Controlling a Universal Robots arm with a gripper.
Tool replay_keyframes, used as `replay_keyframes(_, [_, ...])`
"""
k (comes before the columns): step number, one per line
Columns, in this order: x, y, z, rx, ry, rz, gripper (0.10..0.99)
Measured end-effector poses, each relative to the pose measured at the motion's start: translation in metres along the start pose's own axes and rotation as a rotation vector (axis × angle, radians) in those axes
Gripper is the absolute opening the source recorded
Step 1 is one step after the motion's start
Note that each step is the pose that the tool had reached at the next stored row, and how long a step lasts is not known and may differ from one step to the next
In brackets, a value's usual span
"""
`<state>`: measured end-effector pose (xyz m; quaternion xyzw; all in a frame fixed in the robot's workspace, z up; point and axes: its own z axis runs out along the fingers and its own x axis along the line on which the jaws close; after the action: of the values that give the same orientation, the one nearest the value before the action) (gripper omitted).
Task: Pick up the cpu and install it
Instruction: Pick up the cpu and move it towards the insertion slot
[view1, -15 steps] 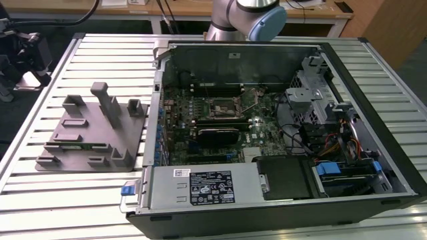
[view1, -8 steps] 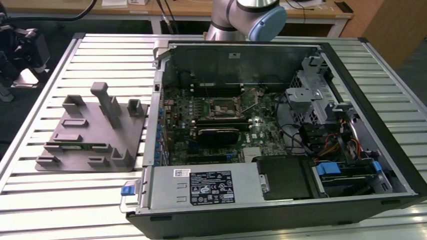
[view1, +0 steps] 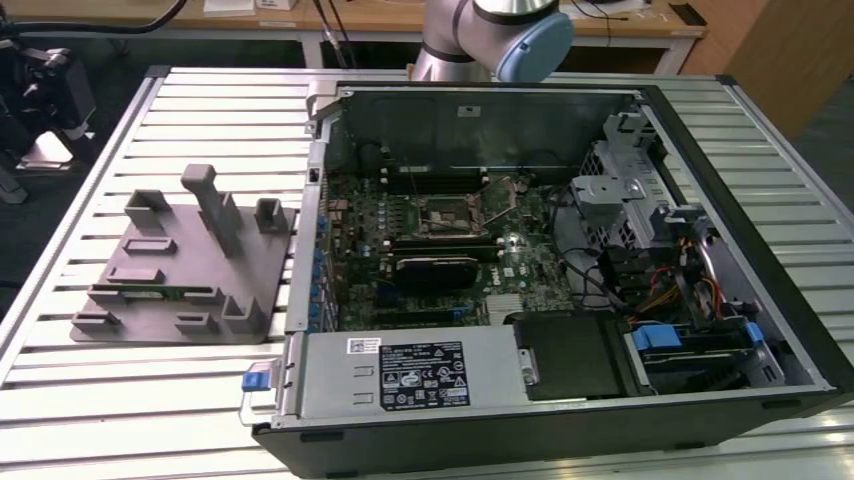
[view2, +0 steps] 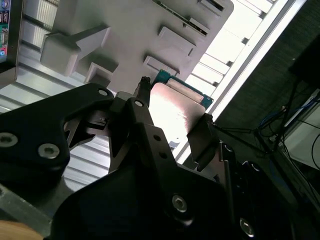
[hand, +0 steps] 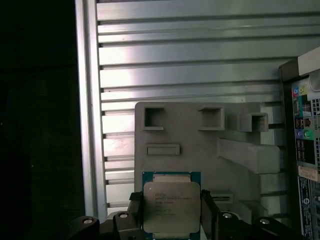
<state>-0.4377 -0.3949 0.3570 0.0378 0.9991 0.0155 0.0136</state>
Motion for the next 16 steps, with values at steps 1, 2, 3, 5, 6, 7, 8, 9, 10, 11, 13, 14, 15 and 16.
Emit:
replay_keyframes(1, [0.0, 0.0, -0.0008, 0.0, 0.0001, 0.0, 0.545])
replay_keyframes(2, [-0.0001, 0.0001, -0.0018, 0.0, 0.0002, 0.0, 0.545])
replay_keyframes(3, [-0.0001, 0.0001, -0.0029, 0.0, 0.0001, 0.0, 0.545])
replay_keyframes(5, [-0.0002, 0.0002, -0.005, 0.0, 0.0, 0.0, 0.545])
replay_keyframes(6, [-0.0002, 0.0002, -0.0062, 0.0, 0.0001, 0.0, 0.545])
replay_keyframes(7, [-0.0002, 0.0002, -0.0074, 0.0, 0.0, 0.0, 0.545])
replay_keyframes(8, [-0.0002, 0.0003, -0.0086, 0.0, 0.0001, 0.0, 0.545])
replay_keyframes(9, [-0.0003, 0.0003, -0.0096, 0.0, 0.0001, 0.0, 0.545])
replay_keyframes(10, [-0.0003, 0.0003, -0.0106, 0.0, 0.0, 0.0, 0.545])
replay_keyframes(11, [-0.0003, 0.0004, -0.0117, 0.0, 0.0001, 0.0, 0.545])
replay_keyframes(13, [-0.0003, 0.0004, -0.0135, 0.0, 0.0, 0.0, 0.545])
replay_keyframes(14, [-0.0004, 0.0005, -0.0144, 0.0, 0.0001, 0.0, 0.545])
replay_keyframes(15, [-0.0004, 0.0005, -0.0153, 0.0, 0.0001, 0.0, 0.545])
replay_keyframes(16, [-0.0004, 0.0005, -0.0162, 0.0, 0.0, 0.0, 0.545])
